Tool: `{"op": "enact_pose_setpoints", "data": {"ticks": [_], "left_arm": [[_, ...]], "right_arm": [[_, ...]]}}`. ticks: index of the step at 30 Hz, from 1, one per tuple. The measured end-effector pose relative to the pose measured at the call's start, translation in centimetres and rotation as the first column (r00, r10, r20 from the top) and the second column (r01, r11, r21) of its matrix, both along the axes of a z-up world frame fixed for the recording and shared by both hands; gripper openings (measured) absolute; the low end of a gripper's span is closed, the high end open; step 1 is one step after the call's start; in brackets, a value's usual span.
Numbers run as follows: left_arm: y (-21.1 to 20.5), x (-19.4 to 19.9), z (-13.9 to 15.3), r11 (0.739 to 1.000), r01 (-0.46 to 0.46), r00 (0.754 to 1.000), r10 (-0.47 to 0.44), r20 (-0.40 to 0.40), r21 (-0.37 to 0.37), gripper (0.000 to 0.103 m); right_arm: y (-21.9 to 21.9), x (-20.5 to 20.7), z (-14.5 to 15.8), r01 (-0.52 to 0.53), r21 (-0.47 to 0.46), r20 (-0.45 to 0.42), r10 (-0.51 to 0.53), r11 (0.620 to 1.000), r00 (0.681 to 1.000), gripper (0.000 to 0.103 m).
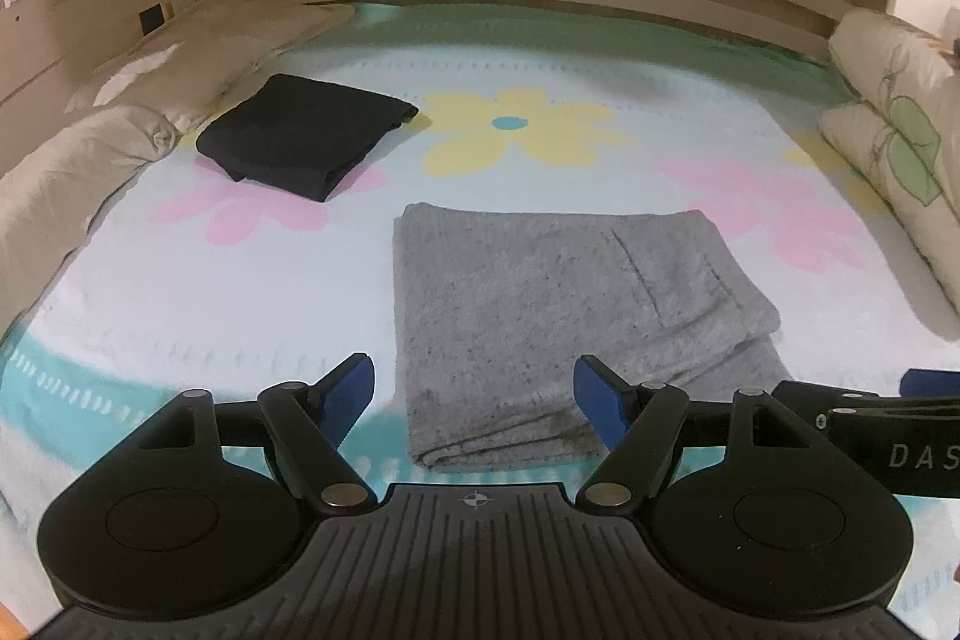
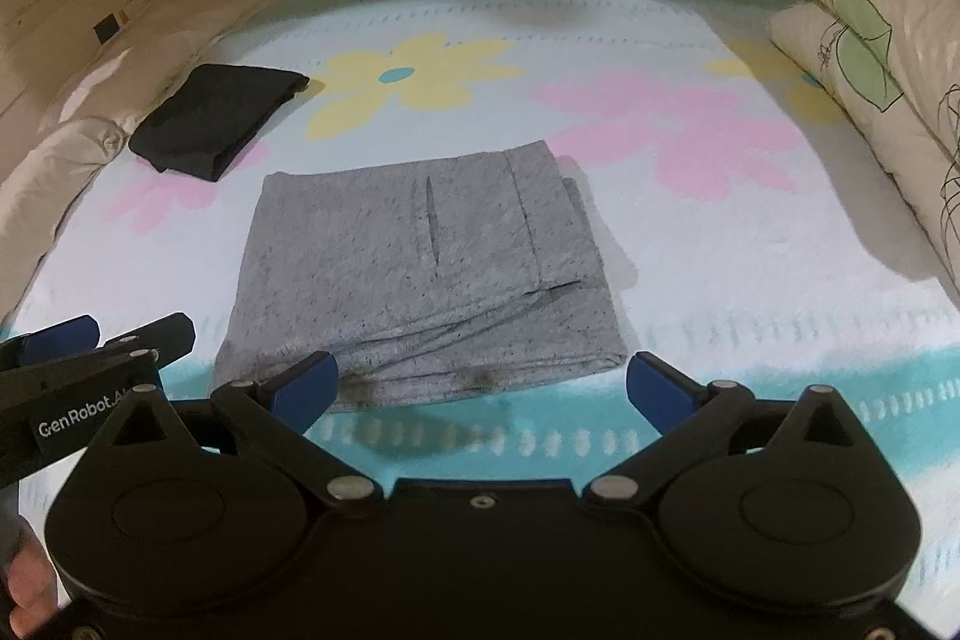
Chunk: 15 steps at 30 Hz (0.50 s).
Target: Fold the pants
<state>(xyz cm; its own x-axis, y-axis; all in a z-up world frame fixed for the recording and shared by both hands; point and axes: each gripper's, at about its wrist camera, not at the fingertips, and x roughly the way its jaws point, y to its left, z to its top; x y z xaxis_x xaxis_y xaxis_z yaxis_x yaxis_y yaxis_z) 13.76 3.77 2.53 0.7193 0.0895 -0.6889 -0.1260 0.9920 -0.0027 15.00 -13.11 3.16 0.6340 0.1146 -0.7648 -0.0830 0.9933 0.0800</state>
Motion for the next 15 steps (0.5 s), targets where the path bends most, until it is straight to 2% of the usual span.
{"op": "enact_pose_setpoints", "data": {"ticks": [15], "left_arm": [[-0.25,0.01,-0.42,1.0,0.003,1.0,-0.003,-0.022,0.024,0.072]], "right_arm": [[0.05,-0.18,0.05,-0.004,-0.013,0.006,0.004,1.0,1.0,0.102]]}}
